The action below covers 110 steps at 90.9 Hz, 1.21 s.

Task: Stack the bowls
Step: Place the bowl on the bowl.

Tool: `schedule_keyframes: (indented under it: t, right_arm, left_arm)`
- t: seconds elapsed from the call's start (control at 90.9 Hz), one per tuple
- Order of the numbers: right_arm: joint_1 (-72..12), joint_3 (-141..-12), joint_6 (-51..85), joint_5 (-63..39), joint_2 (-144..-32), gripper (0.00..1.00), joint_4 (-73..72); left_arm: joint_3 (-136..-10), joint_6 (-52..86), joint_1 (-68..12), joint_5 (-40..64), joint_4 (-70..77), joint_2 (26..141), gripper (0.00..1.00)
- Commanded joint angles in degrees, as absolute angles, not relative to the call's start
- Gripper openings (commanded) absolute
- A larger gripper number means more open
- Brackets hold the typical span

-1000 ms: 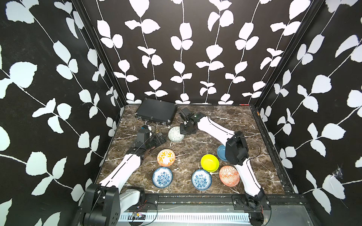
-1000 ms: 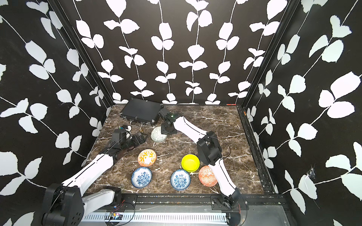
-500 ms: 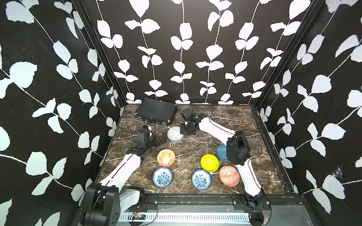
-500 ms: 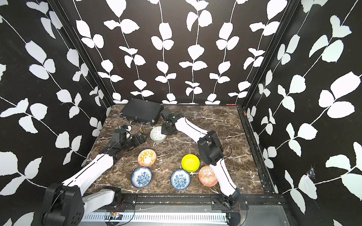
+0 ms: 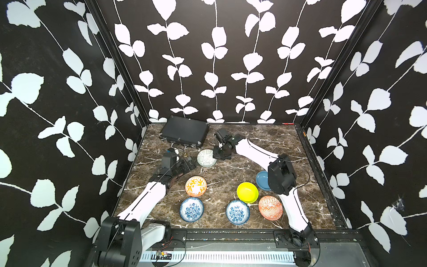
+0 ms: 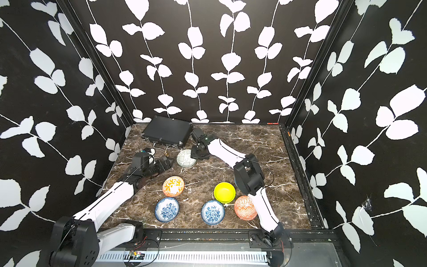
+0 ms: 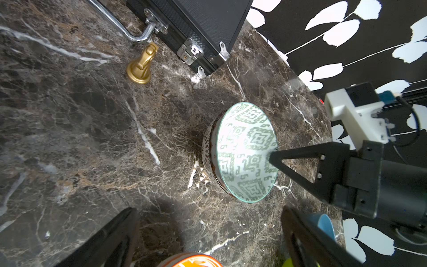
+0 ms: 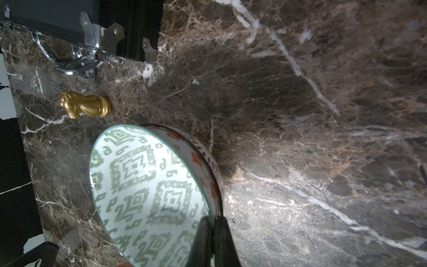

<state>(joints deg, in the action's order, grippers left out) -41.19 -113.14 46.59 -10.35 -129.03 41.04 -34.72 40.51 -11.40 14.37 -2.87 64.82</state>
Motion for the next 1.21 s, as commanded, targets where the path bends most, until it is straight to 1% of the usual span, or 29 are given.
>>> schedule_keyframes:
  t: [0.0,0.352,0.407,0.451,0.495,0.583,0.693,0.77,0.902,1.078,1.199]
  right_arm:
    - [-40.8,-111.6,47.4,-10.7,-128.9,0.0,41.4]
    - [-40.8,-112.7,46.2,-10.3,-128.7,0.0,43.0]
    - [-40.8,-112.8,45.8,-9.8,-128.4,0.16,43.4]
    - [-40.9,-112.8,45.5,-9.4,-127.9,0.33,43.5]
    - [-40.9,-112.7,45.2,-9.1,-127.4,0.44,43.6]
    - [-40.8,-112.7,44.6,-8.6,-126.5,0.59,43.7]
    - [-41.0,-112.5,43.8,-8.6,-125.0,0.67,43.4]
    - [-41.4,-112.4,43.4,-8.2,-123.6,0.7,43.6]
    - [-41.9,-109.1,42.9,-7.2,-119.1,0.71,43.5]
    - [-43.9,-94.6,43.2,-8.1,-107.6,0.69,38.7]
    - [-48.6,-87.1,43.8,-7.0,-101.2,0.69,37.9]
  left_arm:
    - [-35.6,40.2,-10.9,14.9,-2.5,64.7,0.99]
    - [-35.6,40.2,-10.9,14.9,-2.5,64.8,0.99]
    - [-35.6,40.2,-10.9,14.9,-2.4,64.8,0.99]
    - [-35.6,40.2,-10.9,14.8,-2.4,64.8,0.99]
    - [-35.6,40.2,-10.9,14.9,-2.4,64.8,0.99]
    - [-35.6,40.2,-10.9,14.9,-2.4,64.9,0.99]
    - [-35.6,40.3,-10.9,14.9,-2.3,65.0,0.99]
    - [-35.6,40.3,-10.9,14.9,-2.2,65.2,0.99]
    - [-35.8,40.3,-10.9,15.0,-2.3,65.5,0.99]
    - [-35.9,40.5,-10.8,15.4,-2.5,65.6,0.99]
    - [-35.8,40.7,-10.7,15.4,-2.6,65.5,0.99]
